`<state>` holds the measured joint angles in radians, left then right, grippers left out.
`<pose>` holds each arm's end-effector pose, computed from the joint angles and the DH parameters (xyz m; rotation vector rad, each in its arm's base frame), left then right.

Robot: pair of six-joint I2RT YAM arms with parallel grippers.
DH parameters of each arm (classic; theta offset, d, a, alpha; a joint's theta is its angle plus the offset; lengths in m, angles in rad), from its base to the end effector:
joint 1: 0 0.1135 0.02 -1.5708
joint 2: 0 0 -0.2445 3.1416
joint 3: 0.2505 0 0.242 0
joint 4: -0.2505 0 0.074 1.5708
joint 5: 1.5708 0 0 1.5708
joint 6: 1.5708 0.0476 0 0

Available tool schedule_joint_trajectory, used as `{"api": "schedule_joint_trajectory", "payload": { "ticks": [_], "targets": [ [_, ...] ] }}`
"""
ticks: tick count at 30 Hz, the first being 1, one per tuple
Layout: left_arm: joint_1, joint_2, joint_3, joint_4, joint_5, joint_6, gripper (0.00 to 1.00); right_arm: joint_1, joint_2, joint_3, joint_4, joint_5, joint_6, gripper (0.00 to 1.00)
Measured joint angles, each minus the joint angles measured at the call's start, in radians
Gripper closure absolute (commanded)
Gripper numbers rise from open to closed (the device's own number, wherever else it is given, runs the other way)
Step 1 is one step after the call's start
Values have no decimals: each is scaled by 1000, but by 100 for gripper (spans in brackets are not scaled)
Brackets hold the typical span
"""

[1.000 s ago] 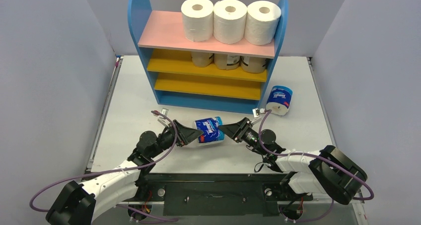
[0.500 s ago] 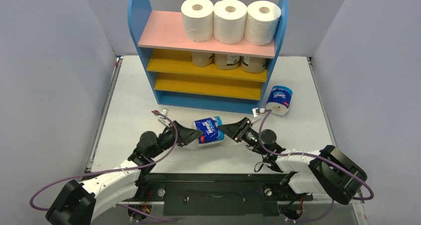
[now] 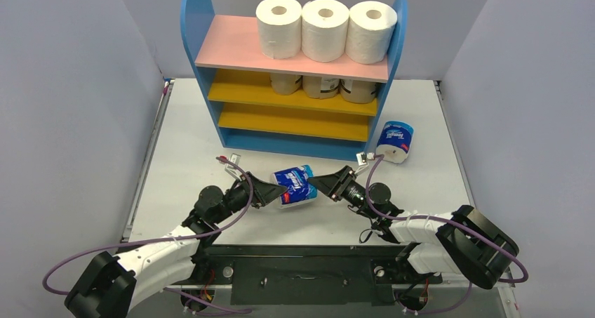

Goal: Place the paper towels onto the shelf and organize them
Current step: Adjust the paper towel at the center of the board.

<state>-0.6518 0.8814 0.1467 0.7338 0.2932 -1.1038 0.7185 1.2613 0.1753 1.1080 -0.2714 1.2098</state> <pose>0.1492 -0.1312 0.1894 -0.1444 1.8117 -1.5516 0.1630 0.1595 0.1695 0.1957 1.8228 1.6662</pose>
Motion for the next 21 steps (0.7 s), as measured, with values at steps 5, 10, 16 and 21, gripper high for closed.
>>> {"api": "schedule_joint_trajectory", "payload": {
  "ticks": [5,10,16,21],
  "targets": [
    [-1,-6,0,2,0,3,71,0,-2,2,-4,-2,-1,56],
    [-2,-51,1,-43,-2,17,73,-6,-60,10,-74,-7,-20,46],
    [-2,-137,77,-267,-27,103,73,-31,-297,69,-383,15,-126,39],
    [-2,-149,182,-408,-53,186,74,-39,-522,154,-720,89,-259,39]
  ]
}}
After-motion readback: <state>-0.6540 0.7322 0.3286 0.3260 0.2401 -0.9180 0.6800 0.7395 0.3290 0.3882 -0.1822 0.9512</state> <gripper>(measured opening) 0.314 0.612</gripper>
